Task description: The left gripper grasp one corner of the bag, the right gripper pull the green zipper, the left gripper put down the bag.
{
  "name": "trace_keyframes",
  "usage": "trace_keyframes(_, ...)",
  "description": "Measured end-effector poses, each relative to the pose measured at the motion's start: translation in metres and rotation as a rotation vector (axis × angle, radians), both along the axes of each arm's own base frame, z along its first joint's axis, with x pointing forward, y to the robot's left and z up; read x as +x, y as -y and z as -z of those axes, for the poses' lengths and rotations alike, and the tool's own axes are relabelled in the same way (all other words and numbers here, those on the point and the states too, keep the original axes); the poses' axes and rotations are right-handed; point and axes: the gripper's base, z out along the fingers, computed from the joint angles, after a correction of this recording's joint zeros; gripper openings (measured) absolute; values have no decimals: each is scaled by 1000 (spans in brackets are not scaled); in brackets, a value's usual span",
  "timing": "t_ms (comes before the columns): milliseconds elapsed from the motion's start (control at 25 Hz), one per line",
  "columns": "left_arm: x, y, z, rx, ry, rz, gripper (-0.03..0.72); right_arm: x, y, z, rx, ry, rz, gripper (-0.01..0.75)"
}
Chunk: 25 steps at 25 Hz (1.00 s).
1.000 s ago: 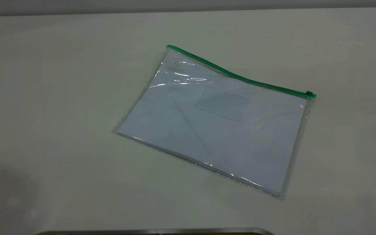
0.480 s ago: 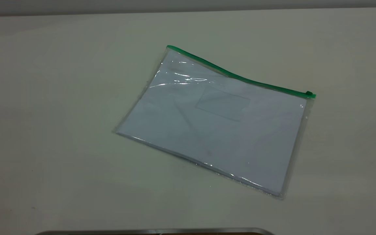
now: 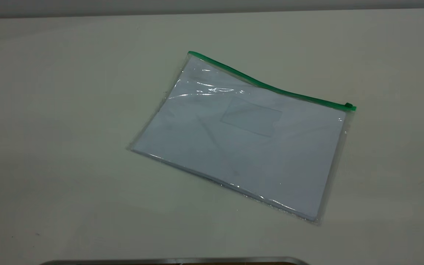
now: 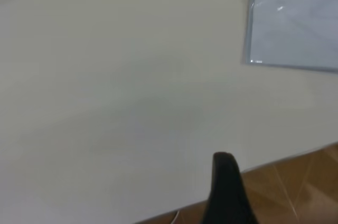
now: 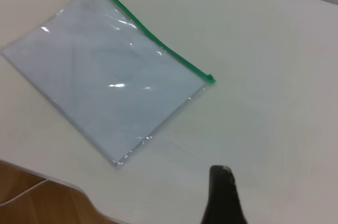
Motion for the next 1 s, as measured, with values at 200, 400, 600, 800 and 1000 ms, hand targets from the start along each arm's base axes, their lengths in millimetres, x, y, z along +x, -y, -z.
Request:
trace_keyframes(200,2,0,9,7,-27,-1,588,0,3,1,-16,-5,25,574)
trace_keyframes(400,6,1,21,12,-72,-13,588,5,5,11,-11,-41,55,573)
trace_keyframes(600,7,0,24,21,-82,-29,588,6,5,12,-4,-35,62,572)
trace_keyframes(800,8,0,24,18,-77,-32,588,6,5,12,-2,-34,62,572)
trace_keyframes(1000,8,0,26,15,-82,-36,588,6,5,12,-2,-34,62,572)
